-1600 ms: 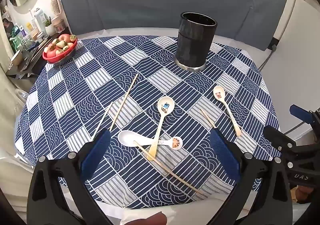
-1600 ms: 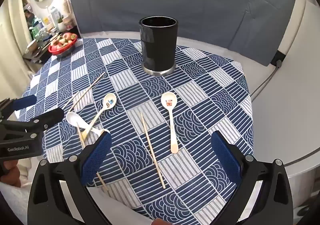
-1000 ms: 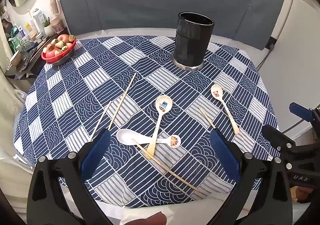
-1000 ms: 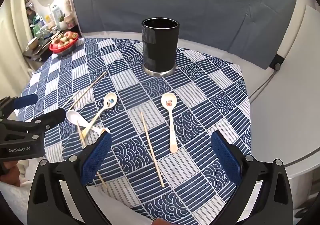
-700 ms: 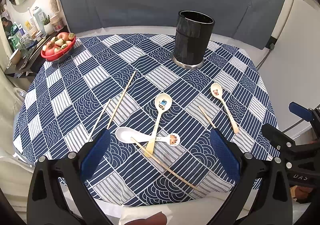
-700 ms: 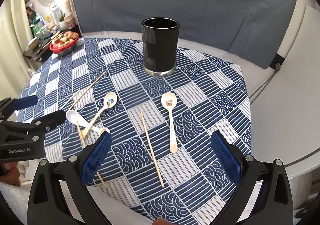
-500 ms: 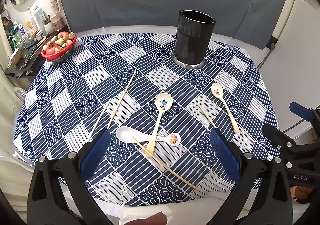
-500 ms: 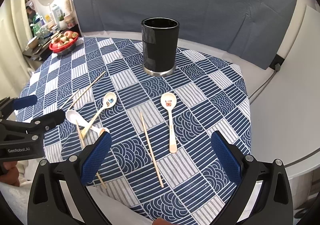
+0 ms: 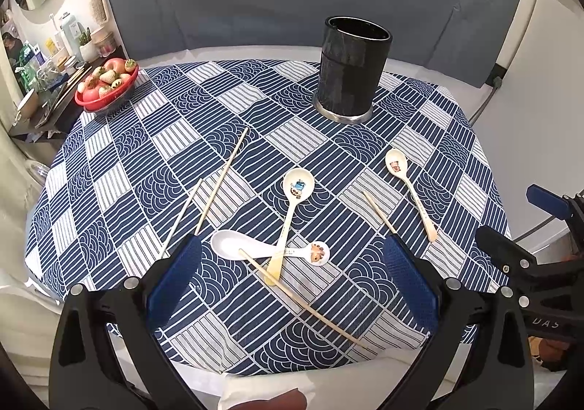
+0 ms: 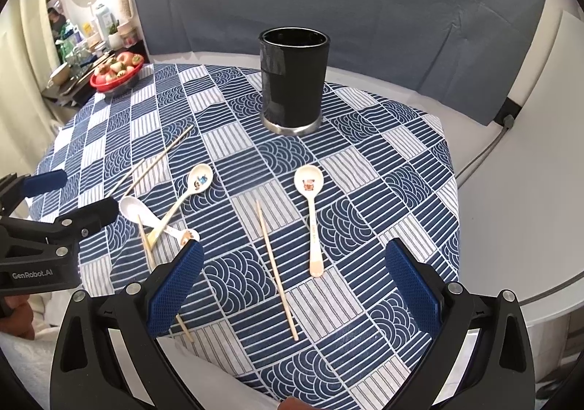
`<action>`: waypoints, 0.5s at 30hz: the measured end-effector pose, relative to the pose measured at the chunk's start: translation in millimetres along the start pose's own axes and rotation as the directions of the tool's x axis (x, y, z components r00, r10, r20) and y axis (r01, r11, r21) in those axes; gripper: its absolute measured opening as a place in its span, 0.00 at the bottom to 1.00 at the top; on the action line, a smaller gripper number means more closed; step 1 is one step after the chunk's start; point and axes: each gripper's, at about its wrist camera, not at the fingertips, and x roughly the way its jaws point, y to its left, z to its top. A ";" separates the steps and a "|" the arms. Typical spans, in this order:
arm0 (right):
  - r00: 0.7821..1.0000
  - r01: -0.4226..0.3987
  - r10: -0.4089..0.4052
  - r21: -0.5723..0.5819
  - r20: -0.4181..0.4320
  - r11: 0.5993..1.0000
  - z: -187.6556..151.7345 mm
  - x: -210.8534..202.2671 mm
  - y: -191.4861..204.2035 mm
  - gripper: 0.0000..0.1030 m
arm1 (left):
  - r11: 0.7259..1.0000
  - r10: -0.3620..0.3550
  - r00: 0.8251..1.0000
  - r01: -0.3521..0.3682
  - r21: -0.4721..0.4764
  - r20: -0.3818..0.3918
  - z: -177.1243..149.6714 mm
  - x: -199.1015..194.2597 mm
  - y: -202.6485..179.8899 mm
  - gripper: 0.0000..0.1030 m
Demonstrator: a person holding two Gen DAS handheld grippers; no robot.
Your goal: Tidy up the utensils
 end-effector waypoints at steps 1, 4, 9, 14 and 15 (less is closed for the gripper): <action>1.000 0.000 0.000 -0.001 -0.001 1.000 -0.1 0.3 0.1 0.93 | 1.000 -0.002 1.000 0.002 -0.002 -0.003 -0.3 0.8 0.0 0.94; 1.000 -0.001 0.001 -0.002 -0.002 1.000 -0.9 0.5 -0.4 0.93 | 1.000 -0.005 1.000 0.005 -0.007 -0.008 -1.3 2.2 -0.1 0.94; 1.000 -0.003 0.003 -0.002 -0.003 1.000 -1.7 1.0 0.1 0.92 | 1.000 0.001 1.000 -0.001 -0.007 -0.001 -2.4 -1.2 2.3 0.94; 1.000 -0.004 0.004 -0.004 -0.006 1.000 -3.0 1.0 0.4 0.92 | 1.000 0.001 1.000 -0.001 -0.006 -0.002 -2.8 -1.3 1.2 0.94; 1.000 -0.003 0.003 -0.005 -0.006 1.000 -3.4 0.8 0.4 0.92 | 1.000 0.000 1.000 0.000 -0.005 -0.004 -2.9 -1.2 1.0 0.94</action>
